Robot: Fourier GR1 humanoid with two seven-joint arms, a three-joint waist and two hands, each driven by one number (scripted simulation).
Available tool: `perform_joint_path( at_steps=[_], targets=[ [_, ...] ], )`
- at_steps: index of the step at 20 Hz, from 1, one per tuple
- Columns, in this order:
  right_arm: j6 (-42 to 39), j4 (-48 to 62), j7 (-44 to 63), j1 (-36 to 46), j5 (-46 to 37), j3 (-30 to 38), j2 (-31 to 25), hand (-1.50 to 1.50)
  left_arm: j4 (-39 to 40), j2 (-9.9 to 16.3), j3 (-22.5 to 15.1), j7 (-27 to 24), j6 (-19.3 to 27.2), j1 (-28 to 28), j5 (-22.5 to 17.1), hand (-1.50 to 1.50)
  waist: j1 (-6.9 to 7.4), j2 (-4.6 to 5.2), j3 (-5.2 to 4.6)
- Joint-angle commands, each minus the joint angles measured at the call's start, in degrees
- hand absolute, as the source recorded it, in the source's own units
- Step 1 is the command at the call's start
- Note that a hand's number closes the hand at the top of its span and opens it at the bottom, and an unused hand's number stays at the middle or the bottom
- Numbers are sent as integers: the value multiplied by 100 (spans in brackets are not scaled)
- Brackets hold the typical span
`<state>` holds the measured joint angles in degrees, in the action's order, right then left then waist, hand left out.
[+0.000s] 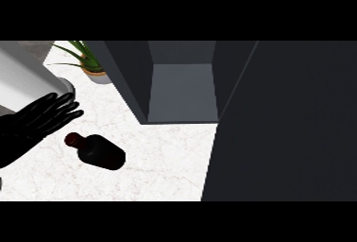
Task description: Pick up the wine, place it into the cabinet and close the cabinet
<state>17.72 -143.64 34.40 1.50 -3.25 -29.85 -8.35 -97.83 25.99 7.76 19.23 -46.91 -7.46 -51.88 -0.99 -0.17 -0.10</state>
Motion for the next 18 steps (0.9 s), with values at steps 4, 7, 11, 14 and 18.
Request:
perform_joint_path(
  at_steps=[4,7,11,14,18],
  targets=[
    [120,-1210,669,-131,-546,-54,-391,-150,763,-292,285,-470,-582,-66,765,-150,5,-3,2],
    [367,-974,486,-123,-969,-570,-263,-150,806,-628,299,-721,-629,-29,1464,-150,9,-11,-1],
    [357,-861,433,112,-677,-214,-391,-150,1488,-568,662,-1201,-1039,-244,1992,-150,15,6,1],
    [576,-1100,845,180,-1034,-637,-409,-150,1867,-847,687,-1704,-1261,-238,2732,-150,-51,-10,-10],
    [660,-1065,786,313,-859,-397,-533,-150,2281,-808,792,-2267,-1507,-174,3333,-150,-32,-1,-11]
  ],
)
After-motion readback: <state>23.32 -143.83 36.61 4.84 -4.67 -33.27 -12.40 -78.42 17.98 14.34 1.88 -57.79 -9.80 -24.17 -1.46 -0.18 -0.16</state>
